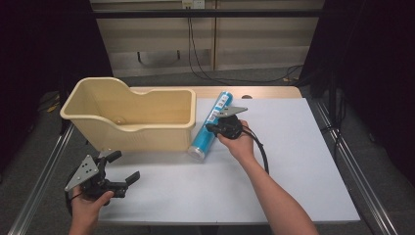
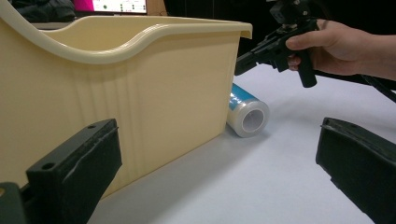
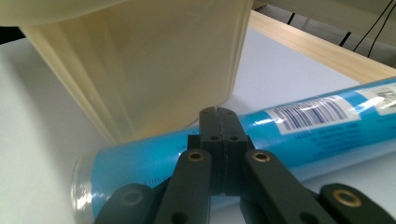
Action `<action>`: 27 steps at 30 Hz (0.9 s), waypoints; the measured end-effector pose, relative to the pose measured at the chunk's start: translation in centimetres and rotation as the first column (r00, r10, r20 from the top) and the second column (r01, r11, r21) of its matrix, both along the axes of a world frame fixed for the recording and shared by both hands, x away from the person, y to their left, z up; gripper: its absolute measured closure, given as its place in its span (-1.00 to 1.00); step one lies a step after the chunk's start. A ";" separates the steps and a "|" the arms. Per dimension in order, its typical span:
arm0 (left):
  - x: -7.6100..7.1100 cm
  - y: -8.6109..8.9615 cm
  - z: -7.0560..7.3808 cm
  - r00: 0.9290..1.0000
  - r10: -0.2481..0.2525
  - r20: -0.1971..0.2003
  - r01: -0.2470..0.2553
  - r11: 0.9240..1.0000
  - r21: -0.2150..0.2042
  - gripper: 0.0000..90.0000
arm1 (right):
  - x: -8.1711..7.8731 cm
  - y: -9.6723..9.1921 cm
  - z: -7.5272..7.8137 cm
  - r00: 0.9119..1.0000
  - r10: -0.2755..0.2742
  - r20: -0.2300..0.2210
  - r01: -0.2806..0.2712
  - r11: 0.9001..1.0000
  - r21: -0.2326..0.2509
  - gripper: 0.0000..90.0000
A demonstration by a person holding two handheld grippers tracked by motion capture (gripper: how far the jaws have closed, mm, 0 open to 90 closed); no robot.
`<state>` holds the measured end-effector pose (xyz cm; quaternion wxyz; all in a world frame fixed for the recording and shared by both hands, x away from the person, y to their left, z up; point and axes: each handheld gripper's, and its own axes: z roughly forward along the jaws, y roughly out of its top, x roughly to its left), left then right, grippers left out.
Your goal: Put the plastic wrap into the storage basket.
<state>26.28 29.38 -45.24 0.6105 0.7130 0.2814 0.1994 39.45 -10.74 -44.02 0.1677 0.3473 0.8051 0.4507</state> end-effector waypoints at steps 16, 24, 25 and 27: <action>0.1 -0.1 -0.1 1.000 -0.014 -0.007 0.015 1.000 0.026 -0.99 | 1.0 2.4 -1.7 0.999 0.046 -0.004 -0.046 0.999 0.010 1.00; 0.0 0.0 -0.2 1.000 -0.009 -0.005 0.009 1.000 0.021 -0.99 | 0.9 2.6 -1.5 0.998 0.062 -0.009 -0.062 0.998 -0.033 1.00; 0.0 0.0 -0.2 1.000 -0.008 -0.004 0.008 1.000 0.021 -0.99 | 0.8 2.4 -1.4 0.998 0.062 -0.011 -0.062 0.997 -0.035 1.00; 0.0 0.0 -0.2 1.000 -0.007 -0.005 0.007 1.000 0.022 -0.99 | 0.7 2.0 -1.1 0.998 0.063 -0.022 -0.063 0.997 -0.040 1.00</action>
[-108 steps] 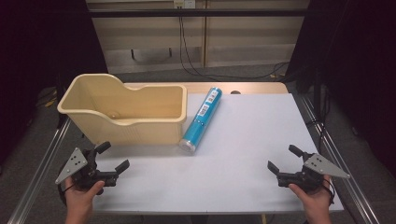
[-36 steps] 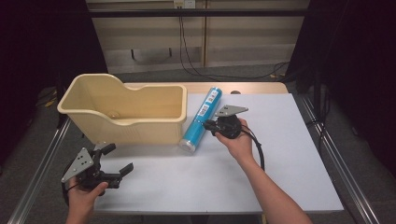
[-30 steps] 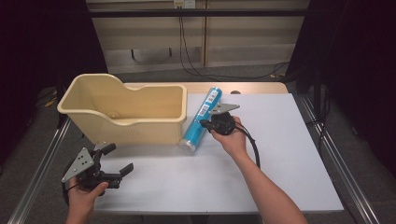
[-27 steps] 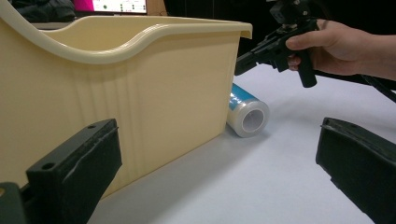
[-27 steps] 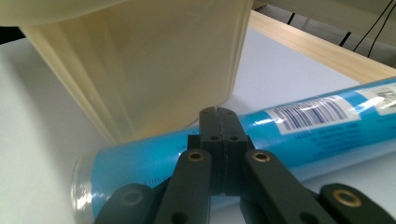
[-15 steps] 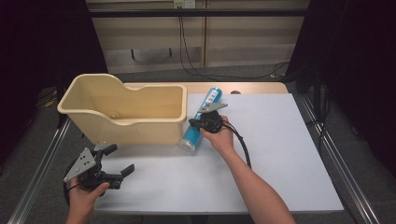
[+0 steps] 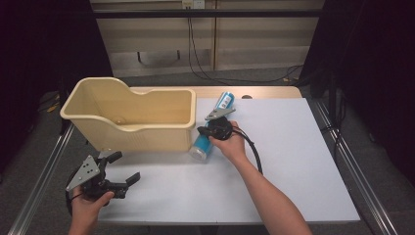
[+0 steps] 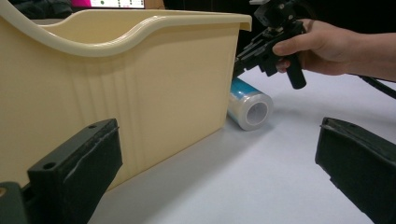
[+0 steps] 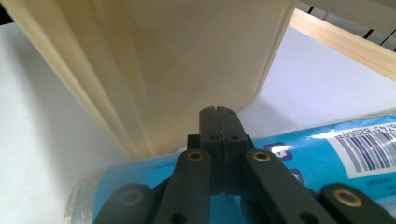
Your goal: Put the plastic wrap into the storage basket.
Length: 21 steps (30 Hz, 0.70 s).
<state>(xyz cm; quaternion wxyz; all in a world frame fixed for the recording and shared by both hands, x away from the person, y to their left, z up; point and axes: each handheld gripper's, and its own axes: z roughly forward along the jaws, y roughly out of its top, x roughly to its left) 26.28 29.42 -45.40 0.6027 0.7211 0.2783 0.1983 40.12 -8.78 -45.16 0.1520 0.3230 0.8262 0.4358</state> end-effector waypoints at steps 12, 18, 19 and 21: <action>0.1 -0.3 0.1 1.000 -0.002 0.004 0.002 1.000 -0.003 -0.99 | -1.1 -3.0 1.2 0.999 -0.036 -0.029 0.035 0.999 -0.040 1.00; 0.1 -0.3 0.1 1.000 0.001 0.009 -0.001 1.000 0.004 -0.99 | -1.0 -3.9 1.7 0.998 -0.056 -0.008 0.056 0.998 0.010 1.00; 0.1 -0.3 0.2 1.000 0.000 0.009 0.000 1.000 0.004 -0.99 | -0.9 -3.9 1.6 0.998 -0.057 -0.006 0.057 0.998 0.008 0.99; 0.1 -0.3 0.2 1.000 -0.003 0.010 0.002 1.000 0.006 -0.99 | -0.5 -3.8 1.1 0.998 -0.064 -0.006 0.064 0.998 -0.001 0.98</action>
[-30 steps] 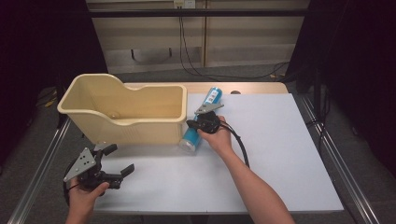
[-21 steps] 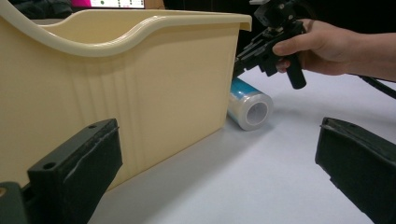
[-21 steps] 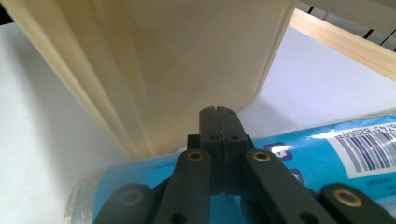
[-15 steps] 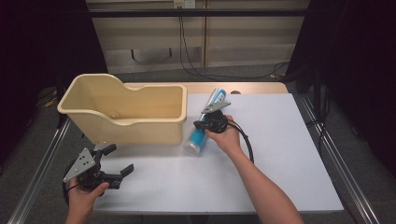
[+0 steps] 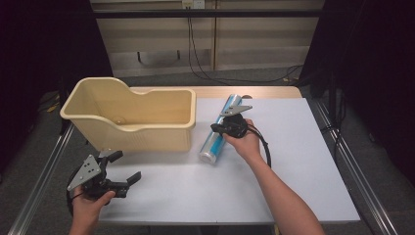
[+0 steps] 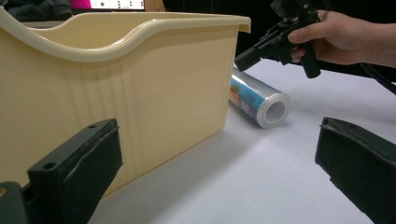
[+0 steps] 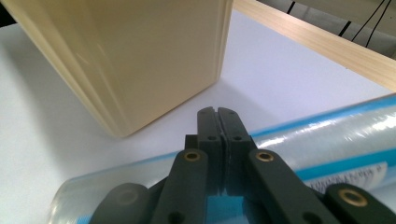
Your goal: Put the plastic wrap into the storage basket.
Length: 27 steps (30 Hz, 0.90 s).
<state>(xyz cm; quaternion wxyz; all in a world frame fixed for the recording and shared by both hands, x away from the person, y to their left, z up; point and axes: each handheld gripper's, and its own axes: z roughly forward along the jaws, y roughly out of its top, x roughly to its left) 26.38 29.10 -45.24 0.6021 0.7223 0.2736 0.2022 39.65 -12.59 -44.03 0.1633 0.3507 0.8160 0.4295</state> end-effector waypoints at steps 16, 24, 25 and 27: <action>-0.2 0.1 0.2 1.000 0.006 0.007 -0.006 1.000 0.003 -0.99 | -0.6 -1.5 -0.3 0.998 -0.020 -0.055 0.019 1.000 -0.011 0.96; -0.1 0.0 0.2 1.000 0.005 0.007 -0.005 1.000 0.005 -0.99 | -1.6 -2.7 0.4 0.998 -0.047 -0.034 0.046 0.998 -0.031 0.90; -0.1 0.0 0.2 1.000 0.003 0.007 -0.003 1.000 0.004 -0.99 | -1.6 -2.8 0.6 0.998 -0.056 -0.027 0.055 0.998 -0.024 0.89; -0.1 -0.1 0.2 1.000 0.003 0.007 -0.003 1.000 0.005 -0.99 | -1.5 -3.1 0.9 0.997 -0.071 -0.020 0.070 0.997 -0.020 0.89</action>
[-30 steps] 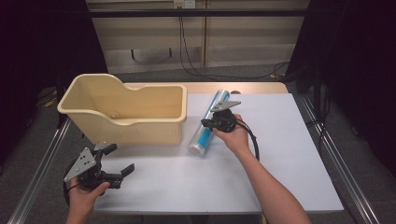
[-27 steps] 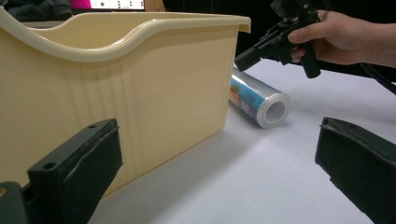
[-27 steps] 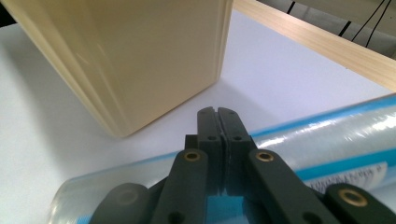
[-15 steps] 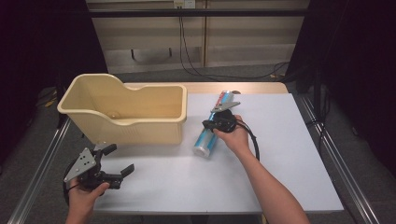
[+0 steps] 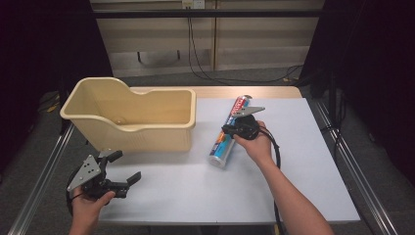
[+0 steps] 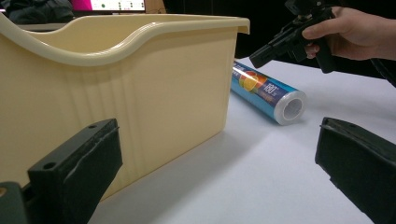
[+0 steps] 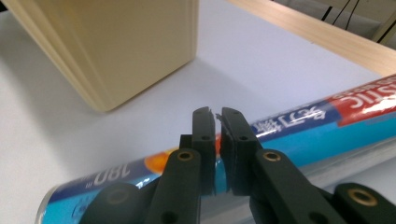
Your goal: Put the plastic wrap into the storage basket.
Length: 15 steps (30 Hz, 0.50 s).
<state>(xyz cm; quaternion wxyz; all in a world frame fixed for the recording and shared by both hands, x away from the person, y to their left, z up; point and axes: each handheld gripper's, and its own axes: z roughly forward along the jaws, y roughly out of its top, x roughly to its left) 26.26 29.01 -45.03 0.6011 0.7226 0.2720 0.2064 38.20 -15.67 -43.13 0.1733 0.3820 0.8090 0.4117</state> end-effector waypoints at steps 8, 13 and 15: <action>0.1 -0.2 -0.1 1.000 -0.005 -0.005 0.005 1.000 0.002 -0.99 | 0.6 -0.9 -0.7 0.999 -0.017 -0.029 0.016 1.000 -0.017 0.92; 0.1 -0.2 -0.1 1.000 -0.006 -0.004 0.006 1.000 0.003 -0.99 | 0.5 -1.3 -0.7 0.999 -0.017 -0.046 0.017 1.000 -0.016 0.92; 0.1 -0.2 -0.1 1.000 -0.006 -0.004 0.006 1.000 0.008 -0.99 | 0.4 -1.5 -0.6 0.998 -0.026 -0.060 0.025 1.000 -0.014 0.92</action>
